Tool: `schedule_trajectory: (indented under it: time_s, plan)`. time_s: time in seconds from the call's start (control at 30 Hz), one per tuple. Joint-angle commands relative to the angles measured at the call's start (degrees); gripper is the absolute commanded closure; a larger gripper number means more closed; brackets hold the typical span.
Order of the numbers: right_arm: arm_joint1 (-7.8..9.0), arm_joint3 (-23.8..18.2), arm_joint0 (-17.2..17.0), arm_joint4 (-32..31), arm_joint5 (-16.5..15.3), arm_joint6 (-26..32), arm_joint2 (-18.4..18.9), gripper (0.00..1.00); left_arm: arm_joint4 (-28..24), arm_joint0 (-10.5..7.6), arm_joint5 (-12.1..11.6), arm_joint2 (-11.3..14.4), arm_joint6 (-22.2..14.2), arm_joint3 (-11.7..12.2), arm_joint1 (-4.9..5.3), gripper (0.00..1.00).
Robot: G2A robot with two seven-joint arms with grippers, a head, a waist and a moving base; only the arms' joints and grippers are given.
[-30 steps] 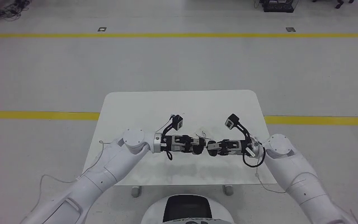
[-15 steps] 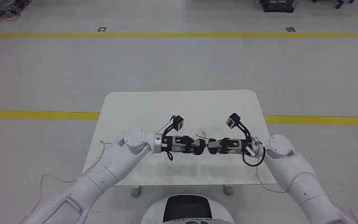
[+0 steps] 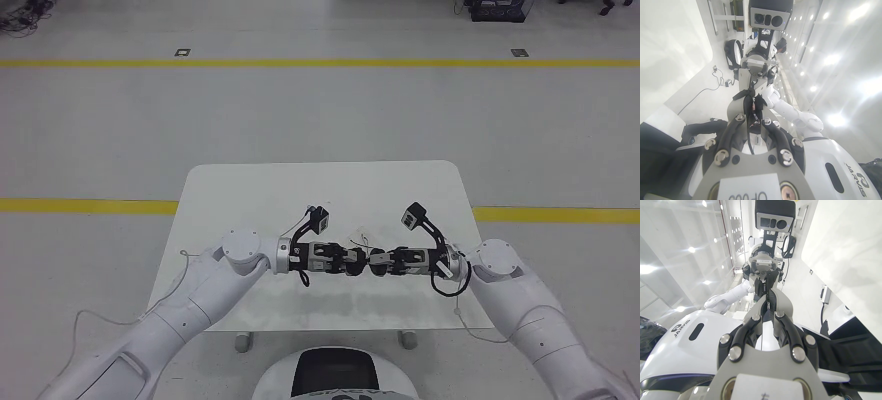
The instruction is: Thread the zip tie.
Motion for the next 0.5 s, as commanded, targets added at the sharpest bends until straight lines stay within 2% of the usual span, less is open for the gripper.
schedule_trajectory:
  time_s: [0.0, 0.47]
  plan:
    - [-0.01, 0.01, 0.00, 0.04, -0.07, 0.05, -0.01, 1.00, 0.02, -0.02, 0.01, 0.02, 0.00, 0.02, -0.02, 0.93]
    - [-0.02, -0.25, 0.03, 0.08, -0.38, 0.99, -0.12, 1.00, 0.04, -0.06, 0.06, 0.07, 0.16, 0.13, -0.12, 0.91]
